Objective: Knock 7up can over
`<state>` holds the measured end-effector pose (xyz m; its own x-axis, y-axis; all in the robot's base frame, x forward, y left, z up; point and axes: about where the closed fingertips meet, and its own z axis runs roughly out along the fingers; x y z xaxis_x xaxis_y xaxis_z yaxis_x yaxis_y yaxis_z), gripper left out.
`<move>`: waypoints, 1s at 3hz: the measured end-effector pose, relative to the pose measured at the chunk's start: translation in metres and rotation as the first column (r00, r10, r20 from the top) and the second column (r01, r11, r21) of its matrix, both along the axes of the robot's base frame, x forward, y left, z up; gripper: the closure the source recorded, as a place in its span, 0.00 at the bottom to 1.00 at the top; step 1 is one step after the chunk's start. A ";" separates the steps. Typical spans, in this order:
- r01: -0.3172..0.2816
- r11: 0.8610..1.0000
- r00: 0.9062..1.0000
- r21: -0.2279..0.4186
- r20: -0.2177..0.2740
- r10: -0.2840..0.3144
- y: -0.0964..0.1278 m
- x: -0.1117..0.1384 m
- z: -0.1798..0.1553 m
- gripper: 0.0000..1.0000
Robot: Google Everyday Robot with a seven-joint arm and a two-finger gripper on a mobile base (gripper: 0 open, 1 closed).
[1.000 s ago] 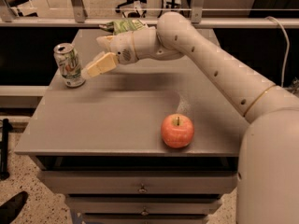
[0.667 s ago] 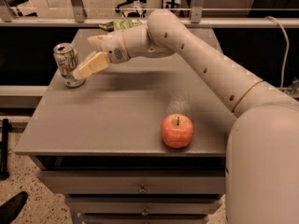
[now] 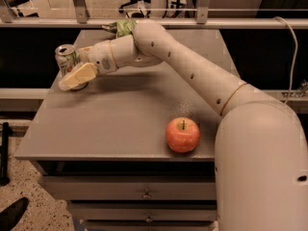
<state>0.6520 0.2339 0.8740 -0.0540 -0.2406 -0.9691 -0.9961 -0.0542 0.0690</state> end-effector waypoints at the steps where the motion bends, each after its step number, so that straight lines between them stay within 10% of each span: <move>1: 0.003 1.000 1.000 0.010 -0.013 -0.003 0.007 0.001 -0.007 0.33; 3: 0.073 0.997 0.997 -0.010 0.005 -0.073 -0.020 0.009 0.000 0.78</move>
Offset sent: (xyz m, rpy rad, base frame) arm 0.0083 -0.0077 -0.0071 0.0197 0.0192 -0.0573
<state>0.6613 0.2137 0.8742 -0.0675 -0.2461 -0.9669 -0.9977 0.0192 0.0647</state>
